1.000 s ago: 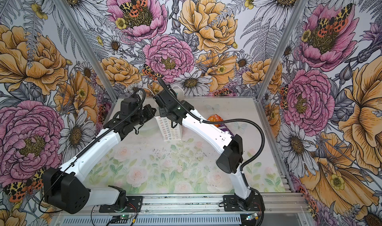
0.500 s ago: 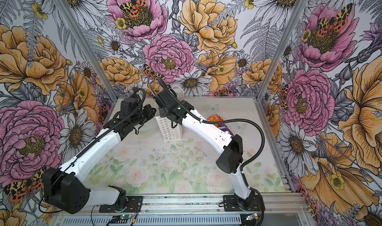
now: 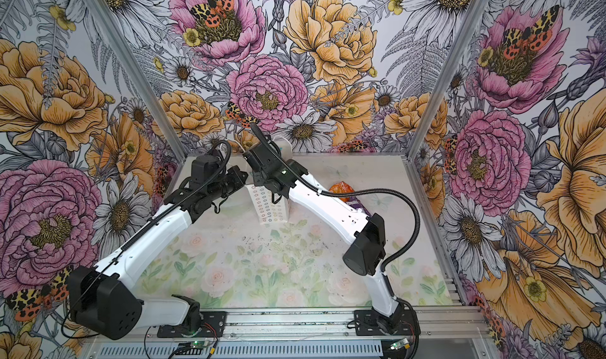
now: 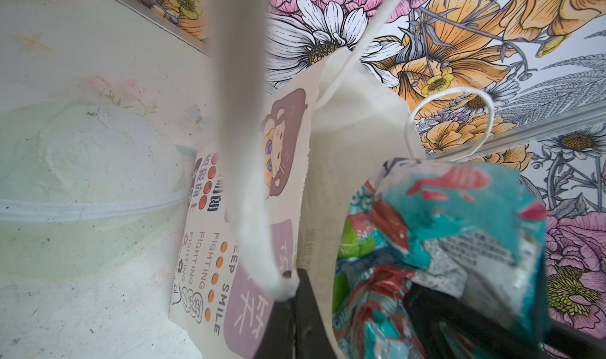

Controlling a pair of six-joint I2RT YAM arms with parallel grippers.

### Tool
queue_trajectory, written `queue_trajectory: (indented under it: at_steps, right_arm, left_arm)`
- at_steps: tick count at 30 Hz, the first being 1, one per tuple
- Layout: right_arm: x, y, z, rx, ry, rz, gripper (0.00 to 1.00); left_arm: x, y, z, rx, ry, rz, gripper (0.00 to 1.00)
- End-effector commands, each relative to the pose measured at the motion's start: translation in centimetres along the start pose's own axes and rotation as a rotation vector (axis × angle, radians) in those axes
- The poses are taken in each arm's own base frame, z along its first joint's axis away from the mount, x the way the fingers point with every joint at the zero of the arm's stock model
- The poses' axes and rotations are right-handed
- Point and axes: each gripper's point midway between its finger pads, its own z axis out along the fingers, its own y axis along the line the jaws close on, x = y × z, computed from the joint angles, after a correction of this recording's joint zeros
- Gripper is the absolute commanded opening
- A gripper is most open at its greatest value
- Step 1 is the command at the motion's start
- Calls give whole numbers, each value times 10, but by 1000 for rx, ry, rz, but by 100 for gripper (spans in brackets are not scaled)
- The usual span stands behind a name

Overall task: Place the snacks into the paper bag
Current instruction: 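Push the teal packet down inside the bag with the right gripper, then open the right gripper to release the teal packet in the bag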

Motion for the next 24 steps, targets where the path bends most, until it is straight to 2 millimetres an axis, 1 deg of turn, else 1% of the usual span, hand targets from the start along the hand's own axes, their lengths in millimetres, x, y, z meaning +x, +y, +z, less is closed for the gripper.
queue_trajectory:
  at_steps: [1,5,12,18,24]
  right_arm:
    - [-9,3,-7,3,-35,9,25]
    - [-11,1,-8,9,-41,7,30]
    - [-14,-3,-10,24,-52,-13,34]
    - [-20,-5,-17,22,-67,-42,36]
    - [-26,4,-30,-109,-40,-61,40]
  left_arm:
    - [1,-6,-2,15,4,-4,0]
    - [1,-7,-1,18,8,-3,0]
    - [1,-6,-2,15,4,-2,0]
    - [1,-6,-1,16,8,-3,0]
    - [2,-6,-1,17,9,-3,0]
